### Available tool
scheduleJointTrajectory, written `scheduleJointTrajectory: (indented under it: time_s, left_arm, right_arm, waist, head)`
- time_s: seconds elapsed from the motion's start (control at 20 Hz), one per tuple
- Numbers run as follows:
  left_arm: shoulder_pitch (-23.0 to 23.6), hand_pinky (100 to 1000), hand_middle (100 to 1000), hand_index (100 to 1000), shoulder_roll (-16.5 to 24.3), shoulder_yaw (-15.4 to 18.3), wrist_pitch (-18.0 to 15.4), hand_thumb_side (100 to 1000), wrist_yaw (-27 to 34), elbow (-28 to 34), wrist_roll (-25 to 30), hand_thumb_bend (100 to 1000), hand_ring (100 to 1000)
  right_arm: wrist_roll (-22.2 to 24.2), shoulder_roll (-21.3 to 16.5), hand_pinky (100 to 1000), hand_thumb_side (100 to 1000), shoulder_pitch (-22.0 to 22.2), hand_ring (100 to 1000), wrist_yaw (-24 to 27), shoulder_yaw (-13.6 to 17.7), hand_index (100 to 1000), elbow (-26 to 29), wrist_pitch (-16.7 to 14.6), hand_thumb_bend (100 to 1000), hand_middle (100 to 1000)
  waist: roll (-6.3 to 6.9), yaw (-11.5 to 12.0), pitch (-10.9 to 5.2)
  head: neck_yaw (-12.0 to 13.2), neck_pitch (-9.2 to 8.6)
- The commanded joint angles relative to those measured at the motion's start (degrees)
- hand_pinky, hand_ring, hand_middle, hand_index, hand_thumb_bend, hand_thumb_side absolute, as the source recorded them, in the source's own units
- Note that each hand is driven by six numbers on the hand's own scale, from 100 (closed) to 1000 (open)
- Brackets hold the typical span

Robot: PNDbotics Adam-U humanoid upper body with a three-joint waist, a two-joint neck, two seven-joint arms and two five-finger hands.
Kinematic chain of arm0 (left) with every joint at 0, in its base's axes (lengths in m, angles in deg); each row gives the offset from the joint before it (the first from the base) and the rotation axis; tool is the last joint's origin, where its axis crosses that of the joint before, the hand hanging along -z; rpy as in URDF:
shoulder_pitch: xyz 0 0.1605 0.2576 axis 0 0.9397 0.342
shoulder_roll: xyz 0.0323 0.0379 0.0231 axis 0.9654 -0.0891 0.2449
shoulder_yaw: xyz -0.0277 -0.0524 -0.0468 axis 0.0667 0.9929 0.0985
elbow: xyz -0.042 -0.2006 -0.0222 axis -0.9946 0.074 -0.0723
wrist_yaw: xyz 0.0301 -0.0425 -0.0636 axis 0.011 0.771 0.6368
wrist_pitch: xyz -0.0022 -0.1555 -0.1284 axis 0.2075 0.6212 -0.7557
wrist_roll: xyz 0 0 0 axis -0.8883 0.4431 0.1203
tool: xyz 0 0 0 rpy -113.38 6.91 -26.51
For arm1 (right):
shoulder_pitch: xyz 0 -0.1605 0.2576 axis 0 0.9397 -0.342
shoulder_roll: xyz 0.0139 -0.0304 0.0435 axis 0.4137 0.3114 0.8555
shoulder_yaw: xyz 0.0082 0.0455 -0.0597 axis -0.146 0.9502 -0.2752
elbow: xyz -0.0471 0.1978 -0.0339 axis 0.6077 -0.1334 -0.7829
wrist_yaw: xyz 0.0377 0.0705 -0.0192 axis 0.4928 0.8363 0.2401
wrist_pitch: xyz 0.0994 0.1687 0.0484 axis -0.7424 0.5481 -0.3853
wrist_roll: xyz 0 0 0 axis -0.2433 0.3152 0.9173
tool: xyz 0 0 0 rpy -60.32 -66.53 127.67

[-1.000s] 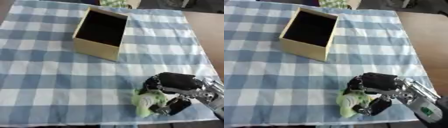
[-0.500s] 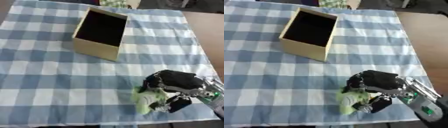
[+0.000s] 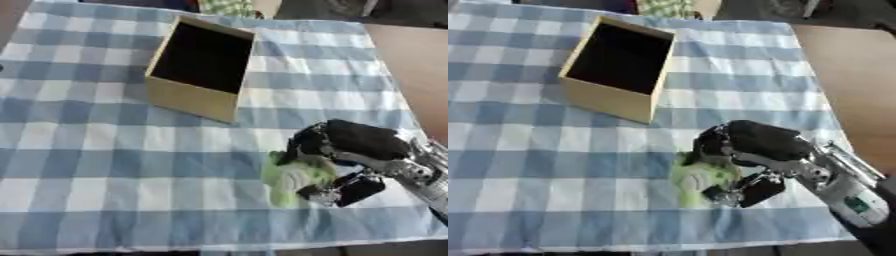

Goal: Pick up objects on the table and place them in the box.

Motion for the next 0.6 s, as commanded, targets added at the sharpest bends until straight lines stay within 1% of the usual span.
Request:
scheduleJointTrajectory:
  time_s: [0.05, 0.2, 0.6]
  left_arm:
    - [-0.39, 349, 633, 656, 0.46, 0.0, -0.09, 829, -0.13, 0.84, 0.43, 100, 556]
    - [-0.46, 350, 635, 657, 0.46, -0.03, -0.11, 829, -0.16, 0.84, 0.66, 100, 557]
    - [-0.96, 351, 637, 657, 0.53, -0.15, -0.31, 826, -0.16, 0.84, 0.97, 100, 558]
  right_arm:
    - [-0.76, -3.11, 168, 100, -1.77, 320, 1.0, 1.35, 468, 0.81, -0.27, 100, 323]
    - [-0.87, -4.58, 168, 100, -3.87, 323, 1.5, 1.74, 471, 0.81, -0.38, 100, 328]
    - [-1.31, -10.13, 165, 100, -12.85, 328, 5.43, 3.33, 469, 0.81, 0.62, 100, 336]
  waist:
    - [0.2, 0.07, -0.98]
    - [0.13, 0.26, -1.04]
    - [-0.02, 1.42, -1.12]
  head:
    - [-0.06, 0.38]
    - [-0.2, 0.38]
    - [-1.27, 0.26]
